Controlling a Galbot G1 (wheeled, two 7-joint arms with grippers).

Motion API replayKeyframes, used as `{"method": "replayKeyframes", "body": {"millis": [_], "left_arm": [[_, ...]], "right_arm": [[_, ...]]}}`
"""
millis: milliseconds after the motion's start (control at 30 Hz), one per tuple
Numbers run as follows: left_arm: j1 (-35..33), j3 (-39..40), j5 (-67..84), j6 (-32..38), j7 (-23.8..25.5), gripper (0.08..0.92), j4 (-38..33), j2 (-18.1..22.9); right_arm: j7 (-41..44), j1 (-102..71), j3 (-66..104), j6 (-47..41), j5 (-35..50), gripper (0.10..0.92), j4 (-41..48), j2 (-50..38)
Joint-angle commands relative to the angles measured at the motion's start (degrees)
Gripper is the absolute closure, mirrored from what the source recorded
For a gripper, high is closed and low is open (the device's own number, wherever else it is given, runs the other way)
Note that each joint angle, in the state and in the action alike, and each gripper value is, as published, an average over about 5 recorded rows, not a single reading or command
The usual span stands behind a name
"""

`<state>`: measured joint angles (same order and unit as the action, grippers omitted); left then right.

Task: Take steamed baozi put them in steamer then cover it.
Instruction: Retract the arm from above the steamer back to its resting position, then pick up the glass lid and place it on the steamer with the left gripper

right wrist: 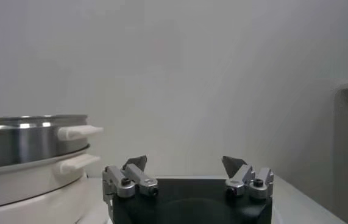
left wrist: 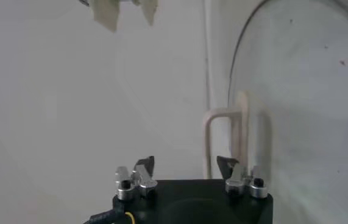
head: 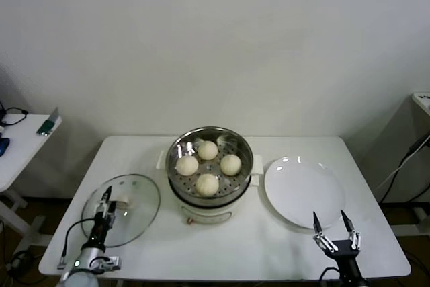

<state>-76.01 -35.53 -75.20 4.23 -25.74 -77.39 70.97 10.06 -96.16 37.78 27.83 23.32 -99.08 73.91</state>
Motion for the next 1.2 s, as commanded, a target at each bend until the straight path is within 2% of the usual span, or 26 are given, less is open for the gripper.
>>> {"method": "replayKeyframes", "body": {"millis": [33,500,600,933,1100,1200], "left_arm": [[3.1,0.1,-1.6,-0.2,-0.1,0.406,3.4,-0.3],[2.0,0.2,-2.3,-0.1,0.0,0.81,1.5,-0.2],[1.1,0.2,-0.3,-0.8,1.0,0.861,-1.4,-1.0],[-4.2,-0.5,11.6,-7.4,10.1,0.866,-19.9,-6.1],[-6.0,-0.6,18.9,-17.3,18.0,0.866,-30.6,-10.3],[-4.9,0.1,20.8,-24.2,22.4,0.866,-36.0,-12.6]], "right_arm": [[-0.1,-0.1,0.3,0.3,0.1,0.203,0.2,0.4],[-0.2,0.4,0.4,-0.4,0.2,0.203,0.1,0.4],[-0.2,0.5,0.5,-0.6,0.4,0.203,0.1,0.2],[-0.5,0.7,0.3,-1.2,-0.6,0.203,0.8,0.0],[-2.2,1.0,0.3,-2.1,-4.0,0.203,1.7,0.1],[-2.9,1.2,0.2,-2.3,-5.6,0.203,2.1,0.3]]}}
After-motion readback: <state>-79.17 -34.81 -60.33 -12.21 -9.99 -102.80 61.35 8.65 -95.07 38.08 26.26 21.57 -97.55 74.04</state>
